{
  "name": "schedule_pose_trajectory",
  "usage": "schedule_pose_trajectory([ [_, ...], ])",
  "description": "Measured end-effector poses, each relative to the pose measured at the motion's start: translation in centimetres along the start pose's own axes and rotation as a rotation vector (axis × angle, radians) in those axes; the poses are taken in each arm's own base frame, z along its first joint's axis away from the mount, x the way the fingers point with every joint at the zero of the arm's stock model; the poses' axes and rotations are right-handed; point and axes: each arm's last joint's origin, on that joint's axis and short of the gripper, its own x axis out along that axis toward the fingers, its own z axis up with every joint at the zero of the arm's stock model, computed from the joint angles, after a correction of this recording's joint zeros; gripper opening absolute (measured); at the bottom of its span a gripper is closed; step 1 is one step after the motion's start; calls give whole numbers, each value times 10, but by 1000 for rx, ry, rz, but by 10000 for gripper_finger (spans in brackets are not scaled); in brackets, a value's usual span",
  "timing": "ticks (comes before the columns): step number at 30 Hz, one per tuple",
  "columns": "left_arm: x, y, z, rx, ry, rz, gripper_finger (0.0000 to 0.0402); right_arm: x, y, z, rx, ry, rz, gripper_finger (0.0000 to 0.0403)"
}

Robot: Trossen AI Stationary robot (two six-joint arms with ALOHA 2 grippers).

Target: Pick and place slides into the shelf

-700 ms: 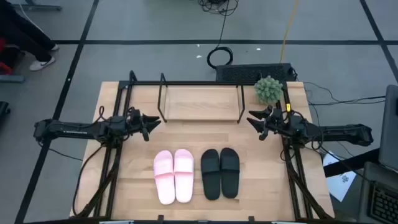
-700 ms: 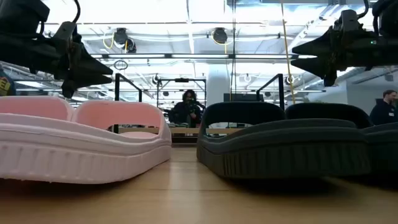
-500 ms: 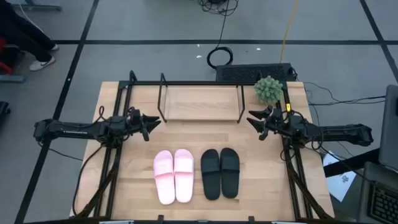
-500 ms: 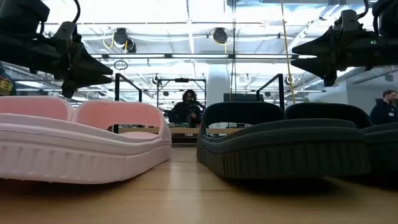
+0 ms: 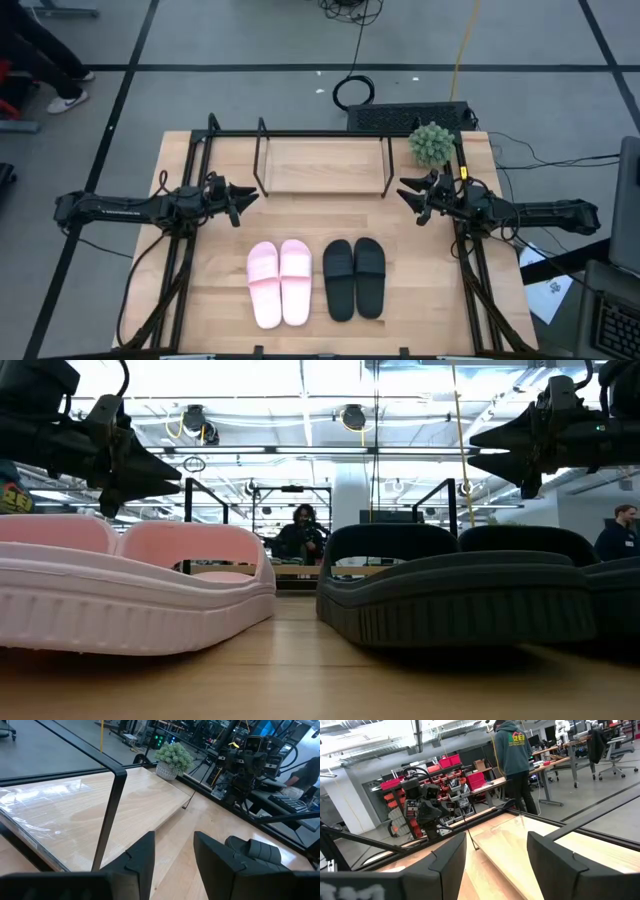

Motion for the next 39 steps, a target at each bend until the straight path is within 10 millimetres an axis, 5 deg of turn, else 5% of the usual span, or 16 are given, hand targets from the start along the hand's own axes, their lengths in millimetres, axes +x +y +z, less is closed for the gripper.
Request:
schedule_pose_trajectory([
  [24,0,0,0,0,0,0,136,0,1,2,15,-24,8,201],
  [39,0,0,2,-2,-23,9,136,-2,6,21,321,-200,92,201],
])
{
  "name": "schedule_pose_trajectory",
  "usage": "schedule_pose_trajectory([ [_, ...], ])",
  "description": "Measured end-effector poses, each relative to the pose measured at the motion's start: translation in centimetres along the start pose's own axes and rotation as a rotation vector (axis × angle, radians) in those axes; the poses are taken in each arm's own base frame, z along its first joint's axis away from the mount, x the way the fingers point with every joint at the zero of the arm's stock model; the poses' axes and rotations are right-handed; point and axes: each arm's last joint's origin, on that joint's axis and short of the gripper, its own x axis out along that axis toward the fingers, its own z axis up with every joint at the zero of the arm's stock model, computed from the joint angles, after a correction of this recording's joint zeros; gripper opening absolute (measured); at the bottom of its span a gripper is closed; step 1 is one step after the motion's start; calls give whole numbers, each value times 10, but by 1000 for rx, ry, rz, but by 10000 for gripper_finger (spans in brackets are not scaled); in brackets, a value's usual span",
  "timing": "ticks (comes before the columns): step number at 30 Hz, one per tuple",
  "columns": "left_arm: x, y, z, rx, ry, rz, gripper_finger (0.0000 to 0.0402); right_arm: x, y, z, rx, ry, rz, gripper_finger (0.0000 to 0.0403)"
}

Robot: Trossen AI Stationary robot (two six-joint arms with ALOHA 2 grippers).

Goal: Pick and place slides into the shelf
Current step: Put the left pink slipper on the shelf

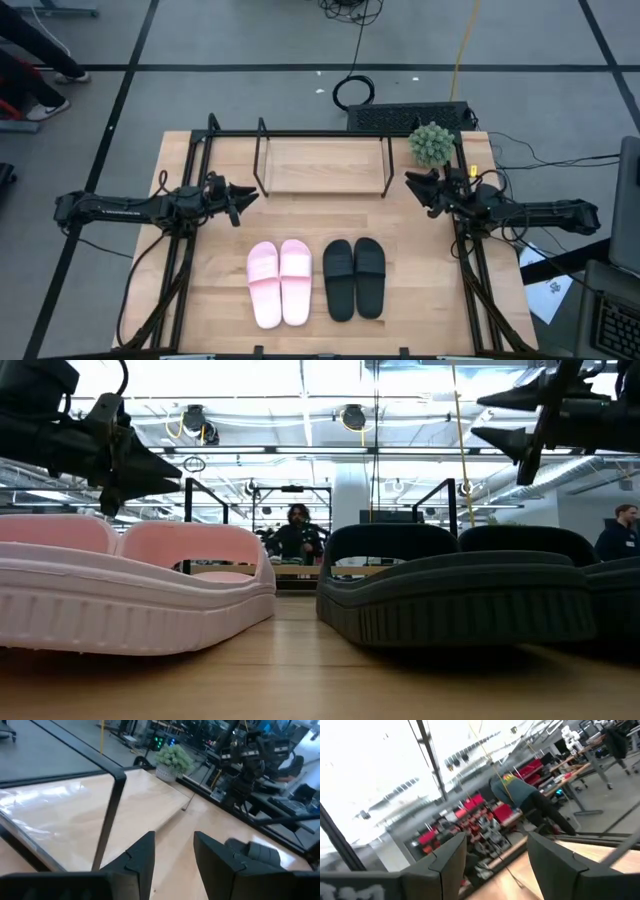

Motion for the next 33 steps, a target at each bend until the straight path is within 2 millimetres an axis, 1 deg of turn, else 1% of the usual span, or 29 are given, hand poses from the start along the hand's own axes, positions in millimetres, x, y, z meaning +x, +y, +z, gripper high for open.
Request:
schedule_pose_trajectory([
  [3,0,1,2,-11,-38,53,136,0,3,5,43,-46,30,201],
  [6,0,0,5,-124,-81,44,136,-1,7,12,70,-116,82,201],
  [8,0,-1,8,-169,-104,28,136,-2,12,18,66,-162,142,201],
  [10,-1,-4,11,-189,-124,-27,136,-1,15,20,37,-171,202,201],
  [12,-2,-9,17,-230,-137,-123,136,2,18,19,-9,-119,242,201],
  [14,-4,-18,27,-274,-140,-235,136,11,35,34,-30,-125,321,201],
  [16,-8,-29,41,-282,-131,-341,136,20,52,46,-49,-106,382,201],
  [19,-18,-51,67,-252,-117,-447,136,40,76,52,-83,14,436,201],
  [22,-30,-74,93,-206,-53,-495,136,60,105,57,-109,105,487,201],
  [24,-36,-90,106,-186,17,-492,136,71,125,54,-120,172,527,201],
  [27,-41,-116,115,-146,116,-480,136,82,154,43,-126,252,600,201],
  [29,-43,-136,117,-130,161,-496,136,86,174,33,-120,290,638,201],
  [31,-45,-156,116,-130,207,-533,136,87,195,25,-117,298,643,200],
  [33,-50,-176,112,-129,259,-567,136,87,216,16,-130,303,622,196],
])
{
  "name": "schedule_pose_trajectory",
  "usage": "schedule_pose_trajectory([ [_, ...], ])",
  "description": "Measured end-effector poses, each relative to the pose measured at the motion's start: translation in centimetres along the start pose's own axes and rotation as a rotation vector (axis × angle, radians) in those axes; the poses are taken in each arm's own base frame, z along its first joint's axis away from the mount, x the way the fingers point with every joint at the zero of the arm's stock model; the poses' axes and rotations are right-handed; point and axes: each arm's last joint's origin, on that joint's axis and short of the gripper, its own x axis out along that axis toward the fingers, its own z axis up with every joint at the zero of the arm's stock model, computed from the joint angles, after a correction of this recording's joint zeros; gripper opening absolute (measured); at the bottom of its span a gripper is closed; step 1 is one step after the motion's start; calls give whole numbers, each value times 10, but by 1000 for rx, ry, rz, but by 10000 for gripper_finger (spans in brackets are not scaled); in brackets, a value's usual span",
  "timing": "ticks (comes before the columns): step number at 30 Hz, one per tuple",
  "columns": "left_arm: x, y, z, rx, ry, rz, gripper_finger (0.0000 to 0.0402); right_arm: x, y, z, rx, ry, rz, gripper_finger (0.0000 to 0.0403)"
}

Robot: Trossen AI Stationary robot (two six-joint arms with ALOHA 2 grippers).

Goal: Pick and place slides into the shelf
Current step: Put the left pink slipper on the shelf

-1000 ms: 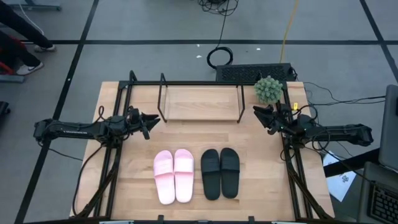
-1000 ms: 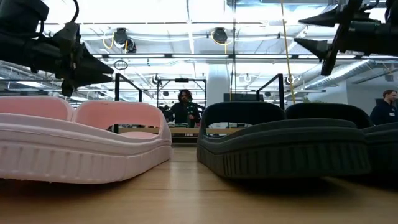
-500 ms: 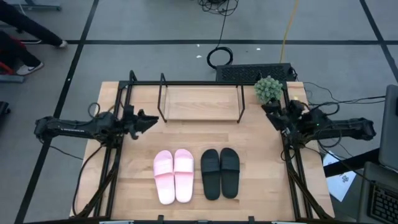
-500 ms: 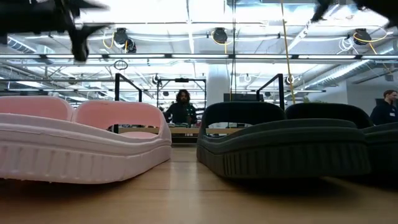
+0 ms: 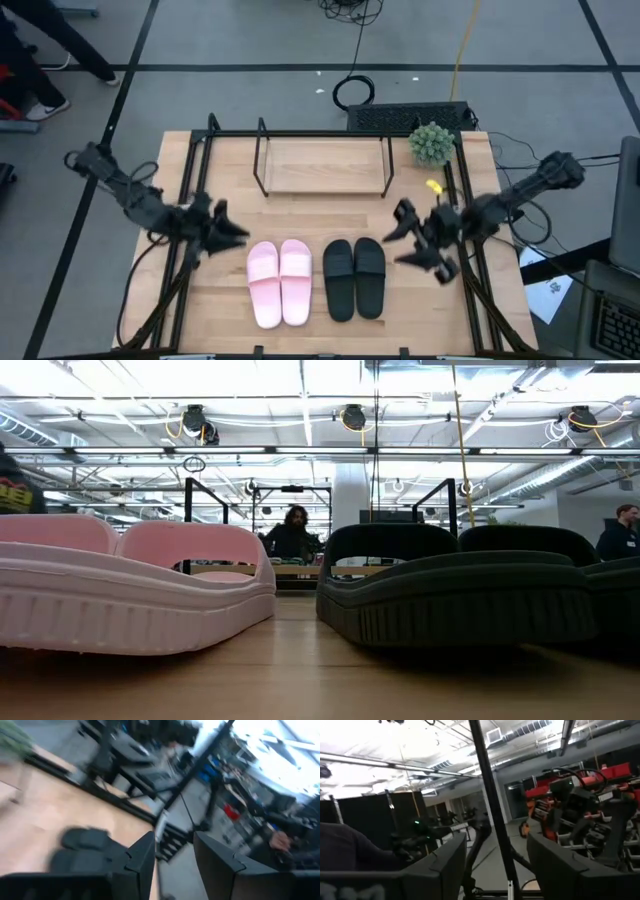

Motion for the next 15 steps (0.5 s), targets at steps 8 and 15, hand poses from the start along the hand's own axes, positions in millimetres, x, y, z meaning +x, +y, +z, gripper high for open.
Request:
schedule_pose_trajectory([
  [8,19,-68,-38,7,124,-41,136,54,59,-18,-58,7,-31,178],
  [15,32,-104,-69,52,97,74,136,89,75,-31,-97,18,-17,176],
])
